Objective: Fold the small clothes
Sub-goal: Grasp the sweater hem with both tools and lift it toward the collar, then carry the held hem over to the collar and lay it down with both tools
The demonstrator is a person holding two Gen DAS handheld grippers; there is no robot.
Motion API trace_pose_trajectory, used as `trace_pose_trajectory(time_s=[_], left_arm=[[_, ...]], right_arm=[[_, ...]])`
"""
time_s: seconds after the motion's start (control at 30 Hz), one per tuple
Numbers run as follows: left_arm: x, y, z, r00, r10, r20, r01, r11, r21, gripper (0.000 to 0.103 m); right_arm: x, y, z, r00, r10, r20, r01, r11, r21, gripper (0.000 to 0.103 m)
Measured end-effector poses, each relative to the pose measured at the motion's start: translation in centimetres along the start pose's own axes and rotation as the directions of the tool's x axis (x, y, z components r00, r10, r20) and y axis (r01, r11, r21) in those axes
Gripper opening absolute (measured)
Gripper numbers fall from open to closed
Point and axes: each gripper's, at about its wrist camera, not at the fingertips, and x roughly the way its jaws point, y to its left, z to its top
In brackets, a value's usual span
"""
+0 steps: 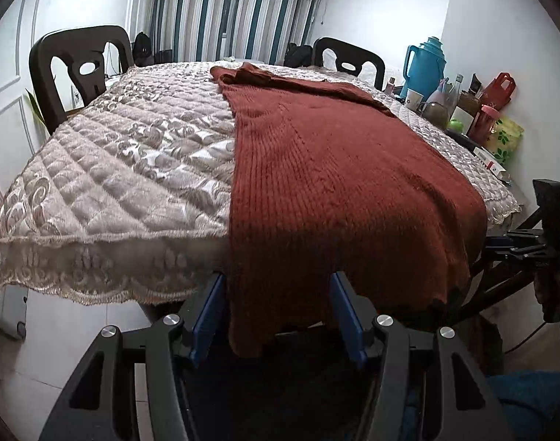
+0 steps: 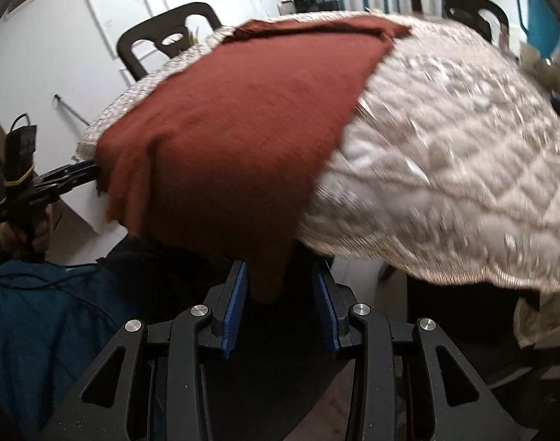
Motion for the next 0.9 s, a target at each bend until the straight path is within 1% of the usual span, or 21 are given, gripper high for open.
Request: trace_pose_trajectory(time_s=[0.07,0.13,0.23,0.27,0.3,0.33,0.4,0.43,0.47,0.5,0.57,0.63,0.7,0.73,0.8,0.87,0.9], left_arm=[[0.5,0.1,0.0,1.000,-0.002,-0.005,0.002,1.000,-0.006,0.061],[1.3,0.2,0.2,1.000,-0.017,-0.016,0.017,1.000,-0.025,0.061],[2.4,0.3,0.3,0.997,-0.069,-0.036,0.067,0.996,-0.063,0.061],[2.7,0.3,0.3,0.996,-0.083,-0.042,0.080,0.995,-0.067,0.058],[2.9,0.2,0.2,0.994,-0.095,-0.045,0.092,0.994,-0.067,0.045],[3.0,0.1,0.2,0.993,-0.106,-0.049,0.103,0.993,-0.065,0.039],[2.9,0.1,0.2,0.991,-0.122,-0.051,0.118,0.991,-0.067,0.024],[2.7,0.2,0.2,0.989,-0.136,-0.049,0.133,0.989,-0.068,0.020],[2.4,0.3,0.2,0.987,-0.152,-0.046,0.148,0.987,-0.068,0.015],[2.0,0.4,0.1,0.984,-0.172,-0.041,0.169,0.983,-0.067,0.012],[1.0,0.7,0.1,0.978,-0.207,-0.021,0.206,0.977,-0.062,0.011],[-0.3,1.3,0.2,0.969,-0.246,0.020,0.247,0.967,-0.062,0.011],[-2.0,2.1,0.5,0.954,-0.289,0.080,0.295,0.952,-0.078,0.011],[-2.6,2.4,0.7,0.947,-0.303,0.102,0.312,0.946,-0.085,0.011],[-3.7,3.0,1.2,0.932,-0.331,0.145,0.346,0.933,-0.094,0.010],[-4.6,3.4,1.5,0.919,-0.351,0.181,0.372,0.923,-0.100,0.009],[-5.0,3.6,1.7,0.909,-0.368,0.197,0.393,0.913,-0.106,0.009]], right_arm=[[0.4,-0.6,-0.1,1.000,0.009,0.019,-0.010,0.999,0.035,0.038],[1.0,-0.9,0.1,0.997,0.061,0.044,-0.064,0.995,0.074,0.038],[2.0,-0.3,0.2,0.995,0.087,0.040,-0.090,0.994,0.064,0.038],[2.3,0.0,0.2,0.995,0.088,0.036,-0.090,0.994,0.060,0.038],[2.6,0.1,0.2,0.996,0.088,0.033,-0.090,0.994,0.063,0.038],[3.0,0.2,0.3,0.994,0.101,0.029,-0.103,0.991,0.081,0.038],[3.5,0.2,0.3,0.988,0.153,0.028,-0.155,0.981,0.113,0.037],[3.4,0.4,0.2,0.985,0.172,0.035,-0.174,0.979,0.104,0.032],[3.1,0.8,0.2,0.982,0.186,0.040,-0.188,0.979,0.077,0.014],[2.5,1.2,0.2,0.979,0.199,0.042,-0.201,0.978,0.048,0.007],[1.4,1.4,-0.1,0.974,0.222,0.055,-0.223,0.975,0.014,0.006],[-0.5,1.2,-0.4,0.964,0.247,0.100,-0.247,0.969,-0.016,0.006],[-3.1,0.6,-0.5,0.936,0.297,0.186,-0.297,0.954,-0.033,0.005],[-3.8,0.3,-0.4,0.927,0.305,0.219,-0.306,0.952,-0.031,0.005],[-5.6,-0.7,-0.2,0.894,0.331,0.302,-0.341,0.940,-0.021,0.005],[-6.6,-1.3,-0.1,0.870,0.347,0.351,-0.365,0.931,-0.016,0.005],[-7.0,-1.4,-0.1,0.853,0.363,0.374,-0.385,0.923,-0.019,0.005]])
